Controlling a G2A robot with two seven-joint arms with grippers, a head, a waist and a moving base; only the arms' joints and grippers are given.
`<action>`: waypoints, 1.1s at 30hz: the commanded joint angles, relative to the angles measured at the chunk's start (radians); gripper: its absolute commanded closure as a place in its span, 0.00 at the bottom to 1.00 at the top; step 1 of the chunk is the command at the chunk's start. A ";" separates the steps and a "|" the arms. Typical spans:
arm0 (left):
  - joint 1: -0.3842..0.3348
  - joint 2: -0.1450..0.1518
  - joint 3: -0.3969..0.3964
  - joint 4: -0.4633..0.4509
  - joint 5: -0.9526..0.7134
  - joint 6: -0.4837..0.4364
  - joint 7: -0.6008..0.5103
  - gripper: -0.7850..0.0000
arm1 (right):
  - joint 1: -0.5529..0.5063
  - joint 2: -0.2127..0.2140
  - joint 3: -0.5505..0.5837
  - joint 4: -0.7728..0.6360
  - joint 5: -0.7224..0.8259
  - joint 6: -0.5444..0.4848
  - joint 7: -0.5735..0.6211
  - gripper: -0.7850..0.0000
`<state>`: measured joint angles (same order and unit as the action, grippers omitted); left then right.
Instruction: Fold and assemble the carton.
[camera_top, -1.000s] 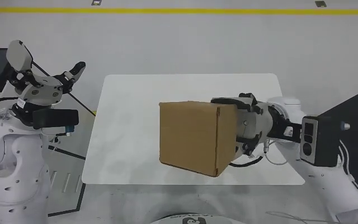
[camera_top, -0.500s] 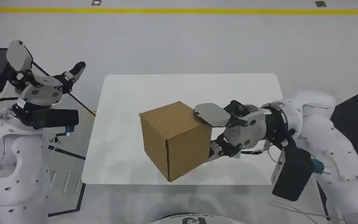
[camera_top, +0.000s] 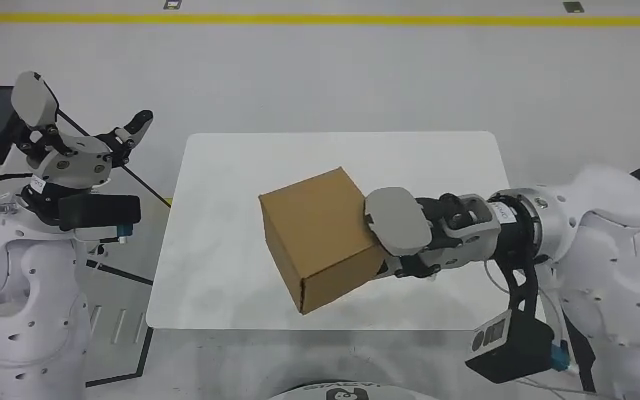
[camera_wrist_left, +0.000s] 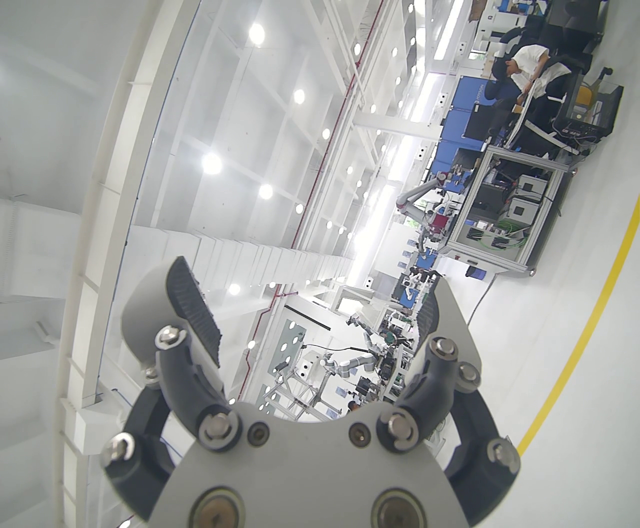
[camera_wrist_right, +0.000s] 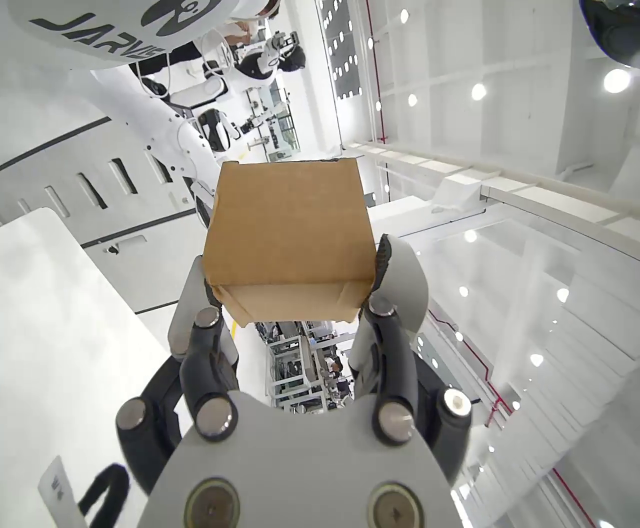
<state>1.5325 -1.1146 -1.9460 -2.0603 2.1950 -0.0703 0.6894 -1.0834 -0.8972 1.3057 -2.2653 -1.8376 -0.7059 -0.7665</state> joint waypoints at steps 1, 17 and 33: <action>0.000 0.000 0.000 0.000 0.000 0.000 0.000 0.00 | 0.001 0.002 -0.004 -0.008 -0.022 -0.015 0.008 1.00; 0.000 0.000 0.000 0.000 0.000 0.000 0.000 0.00 | 0.052 0.020 0.077 -0.070 -0.299 0.194 -0.105 1.00; 0.000 0.000 0.000 0.000 0.000 0.000 0.000 0.00 | 0.035 0.021 0.054 -0.061 -0.210 0.178 -0.063 1.00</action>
<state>1.5325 -1.1146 -1.9460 -2.0603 2.1950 -0.0703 0.6894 -1.0393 -0.8751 1.3664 -2.3302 -2.0797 -0.5157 -0.8405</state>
